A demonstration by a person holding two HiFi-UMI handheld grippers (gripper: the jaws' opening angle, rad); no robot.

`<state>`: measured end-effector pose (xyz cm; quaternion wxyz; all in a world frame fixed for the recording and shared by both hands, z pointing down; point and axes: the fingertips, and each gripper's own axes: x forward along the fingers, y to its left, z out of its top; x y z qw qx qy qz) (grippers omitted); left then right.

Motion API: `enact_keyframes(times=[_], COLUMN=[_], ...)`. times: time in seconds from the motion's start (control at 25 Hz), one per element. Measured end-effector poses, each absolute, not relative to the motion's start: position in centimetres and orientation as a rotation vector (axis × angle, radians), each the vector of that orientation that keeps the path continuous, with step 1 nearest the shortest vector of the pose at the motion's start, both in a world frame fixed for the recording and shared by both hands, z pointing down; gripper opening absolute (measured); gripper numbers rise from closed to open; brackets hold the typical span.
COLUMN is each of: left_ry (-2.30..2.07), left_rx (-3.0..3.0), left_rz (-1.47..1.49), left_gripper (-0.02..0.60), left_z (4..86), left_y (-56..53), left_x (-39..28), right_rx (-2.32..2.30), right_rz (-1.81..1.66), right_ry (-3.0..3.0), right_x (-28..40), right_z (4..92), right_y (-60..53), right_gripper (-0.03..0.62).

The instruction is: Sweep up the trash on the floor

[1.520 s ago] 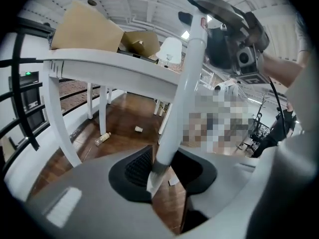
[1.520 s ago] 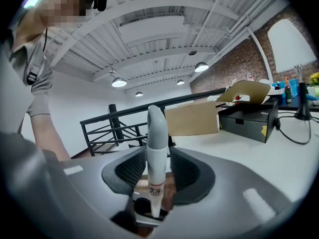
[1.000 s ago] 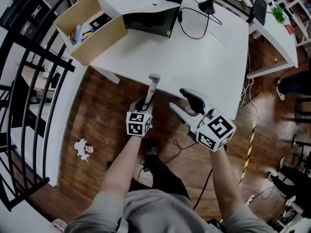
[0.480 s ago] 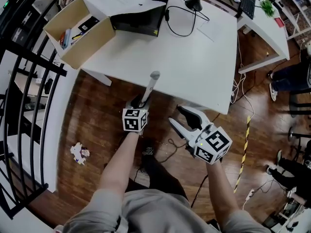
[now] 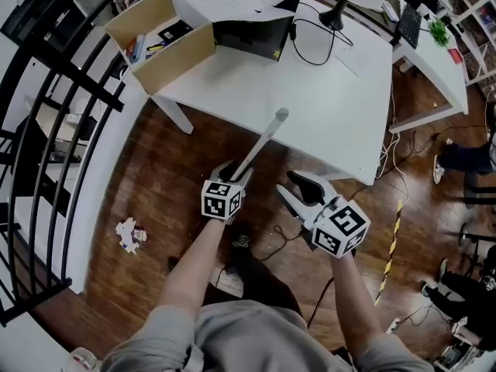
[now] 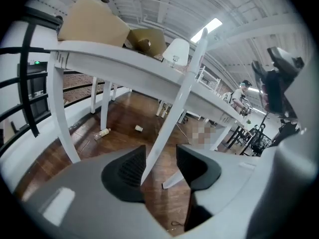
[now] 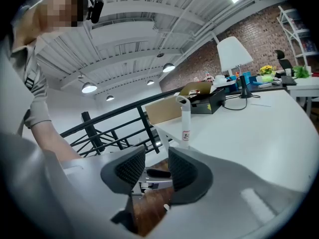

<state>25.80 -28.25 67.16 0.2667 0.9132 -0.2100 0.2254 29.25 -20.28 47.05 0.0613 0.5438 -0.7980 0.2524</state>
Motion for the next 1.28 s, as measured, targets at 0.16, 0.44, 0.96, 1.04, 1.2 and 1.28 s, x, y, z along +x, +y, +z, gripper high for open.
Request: enact_keyframes(times=[0.16,0.44,0.96,1.04,1.2,1.28], left_ry=[-0.609,-0.803,-1.227,-1.277,-1.365,-1.397], left_rx=[2.529,2.562,2.488,2.476,2.449,2.437], left_rz=[0.521,0.319,0.193,0.162,0.098,0.088], left_gripper=[0.092,0.006,0.005,0.005,0.005,0.005], left_z=[63.3,53.5,41.1,40.0,38.2,37.6], left_y=[-27.8,-26.9,-17.6,-15.9,-13.1,-11.9], left_x=[20.7,5.2,-28.9,-32.8,-38.9,-41.1], right_rx=[1.522,1.246,0.842,0.806,0.724,0.69], right_rz=[0.739,0.615,0.356,0.317,0.244,0.218], right_ry=[-2.479,-2.655,-2.846,-2.864,-2.897,-2.906], right_x=[24.7,10.3,-23.4,-27.4,-33.7,-36.0], right_z=[46.9,43.7,35.8,34.8,32.9,32.2], right_y=[-21.5,-23.4,-17.8,-16.6,-14.4,-13.5], right_gripper=[0.084,0.0,0.0,0.0,0.0,0.0])
